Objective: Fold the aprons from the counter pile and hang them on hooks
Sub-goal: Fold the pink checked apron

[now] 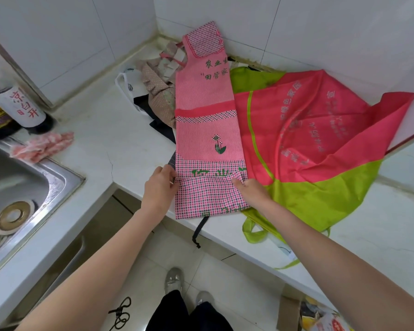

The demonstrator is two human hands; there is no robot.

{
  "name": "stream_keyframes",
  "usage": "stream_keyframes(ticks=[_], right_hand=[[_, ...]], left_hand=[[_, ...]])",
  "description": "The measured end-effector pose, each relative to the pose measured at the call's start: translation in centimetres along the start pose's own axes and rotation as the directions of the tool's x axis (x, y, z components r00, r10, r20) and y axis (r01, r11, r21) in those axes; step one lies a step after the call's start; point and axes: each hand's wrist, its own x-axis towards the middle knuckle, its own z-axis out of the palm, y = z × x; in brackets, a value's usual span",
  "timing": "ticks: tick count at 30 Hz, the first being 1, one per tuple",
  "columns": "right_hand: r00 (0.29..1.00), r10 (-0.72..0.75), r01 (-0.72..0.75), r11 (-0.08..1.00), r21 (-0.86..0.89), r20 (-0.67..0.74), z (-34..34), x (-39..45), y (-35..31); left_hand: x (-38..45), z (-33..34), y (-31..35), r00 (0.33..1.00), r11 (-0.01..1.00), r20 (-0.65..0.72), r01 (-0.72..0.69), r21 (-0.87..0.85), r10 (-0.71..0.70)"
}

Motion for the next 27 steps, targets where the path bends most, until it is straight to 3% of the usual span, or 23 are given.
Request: stream_keyframes(ticks=[4,7,10,12,15,18,21,23,24,27], right_hand=[[1.0,0.013,-0.013,0.999,-0.046,-0.002,0.1,0.1,-0.2],[0.999,0.039,-0.037,0.993,-0.108,0.01,0.1,0.4,-0.3],[0.998,0.062,-0.06,0.985,-0.163,0.012,0.2,0.8,-0.6],[0.997,0.075,-0.074,0.978,-0.196,0.002,0.3,1.0,-0.8],[0.996,0.083,-0.085,0.97,-0.229,-0.021,0.5,1.0,-1.0],[0.995,0.091,-0.096,0.968,-0.231,-0.032,0.5,1.0,-1.1],[0.995,0.096,-0.102,0.965,-0.242,-0.034,0.6,0.9,-1.2],[0.995,0.089,-0.095,0.965,-0.244,-0.034,0.6,1.0,-1.1],[0.996,0.085,-0.091,0.967,-0.239,-0.034,0.6,1.0,-1.0],[0.996,0.078,-0.088,0.969,-0.232,-0.052,0.7,0.9,-0.9]], left_hand=[[0.2,0.3,-0.3,0.995,0.995,0.078,0.063,0.074,-0.068],[0.3,0.1,0.0,0.998,0.995,0.043,-0.043,0.089,0.039],[1.0,-1.3,1.1,0.978,0.978,0.035,-0.203,-0.054,0.205],[1.7,-2.5,2.0,0.958,0.944,0.163,-0.186,-0.273,0.236],[2.3,-4.3,3.0,0.874,0.842,0.441,0.071,-0.534,0.206],[2.5,-5.4,3.2,0.732,0.839,0.633,0.16,-0.52,0.252],[3.3,-6.2,3.2,0.658,0.853,0.707,0.189,-0.487,0.259],[3.7,-6.3,3.2,0.69,0.869,0.698,0.211,-0.448,0.192],[3.9,-6.0,3.1,0.743,0.886,0.657,0.213,-0.411,0.126],[4.0,-4.3,2.3,0.926,0.951,0.349,0.225,-0.214,-0.141]])
